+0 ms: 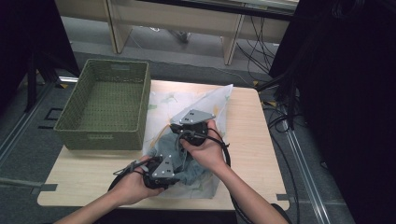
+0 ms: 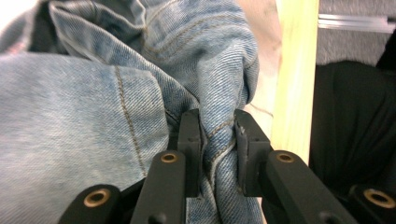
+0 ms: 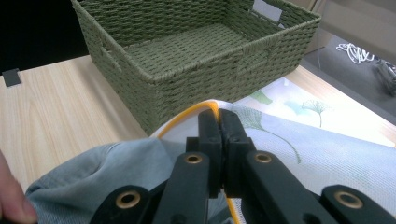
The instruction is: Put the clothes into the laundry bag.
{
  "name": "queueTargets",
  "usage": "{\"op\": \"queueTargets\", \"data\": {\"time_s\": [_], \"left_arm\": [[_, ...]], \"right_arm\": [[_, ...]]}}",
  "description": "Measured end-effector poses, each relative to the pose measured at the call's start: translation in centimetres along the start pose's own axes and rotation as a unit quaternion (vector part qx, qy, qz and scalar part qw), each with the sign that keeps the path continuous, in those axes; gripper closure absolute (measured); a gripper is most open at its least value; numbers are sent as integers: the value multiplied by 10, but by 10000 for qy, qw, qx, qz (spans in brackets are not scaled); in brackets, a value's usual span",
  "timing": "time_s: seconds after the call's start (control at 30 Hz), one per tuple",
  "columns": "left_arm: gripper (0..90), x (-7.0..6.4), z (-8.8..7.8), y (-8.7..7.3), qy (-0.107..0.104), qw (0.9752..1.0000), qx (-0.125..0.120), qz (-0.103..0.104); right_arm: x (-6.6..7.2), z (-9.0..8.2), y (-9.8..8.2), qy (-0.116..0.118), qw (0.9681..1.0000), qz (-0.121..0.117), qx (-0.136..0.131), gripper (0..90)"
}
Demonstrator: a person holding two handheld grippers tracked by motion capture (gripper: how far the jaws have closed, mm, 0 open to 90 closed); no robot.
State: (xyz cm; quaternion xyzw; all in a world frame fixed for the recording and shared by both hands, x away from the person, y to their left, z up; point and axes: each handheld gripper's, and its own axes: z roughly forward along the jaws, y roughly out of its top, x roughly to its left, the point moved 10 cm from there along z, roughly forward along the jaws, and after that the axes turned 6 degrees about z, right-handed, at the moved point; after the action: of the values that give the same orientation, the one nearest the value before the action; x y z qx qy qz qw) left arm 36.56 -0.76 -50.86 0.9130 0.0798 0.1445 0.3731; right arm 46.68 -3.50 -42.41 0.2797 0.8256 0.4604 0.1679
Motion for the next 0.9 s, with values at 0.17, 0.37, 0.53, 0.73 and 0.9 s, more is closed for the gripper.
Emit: {"op": "queueTargets", "data": {"time_s": [0.17, 0.37, 0.53, 0.73, 0.9], "left_arm": [[756, 9, -9, 7, 176, 9997, -122, -87], [763, 22, -22, 17, 471, 9985, -238, -135], [768, 31, -32, 24, 640, 9974, -295, -169], [771, 40, -44, 31, 852, 9957, -345, -153], [772, 46, -56, 41, 1002, 9941, -397, -74]], "right_arm": [[1, -1, 1, 12, 10000, 10, -2, 900], [3, -3, 5, 17, 10000, 12, -66, 900], [3, -7, 9, 9, 9999, -7, -131, 900], [4, -10, 12, 11, 9998, -25, -187, 900], [7, -13, 17, 28, 9996, -43, -260, 900]]}}
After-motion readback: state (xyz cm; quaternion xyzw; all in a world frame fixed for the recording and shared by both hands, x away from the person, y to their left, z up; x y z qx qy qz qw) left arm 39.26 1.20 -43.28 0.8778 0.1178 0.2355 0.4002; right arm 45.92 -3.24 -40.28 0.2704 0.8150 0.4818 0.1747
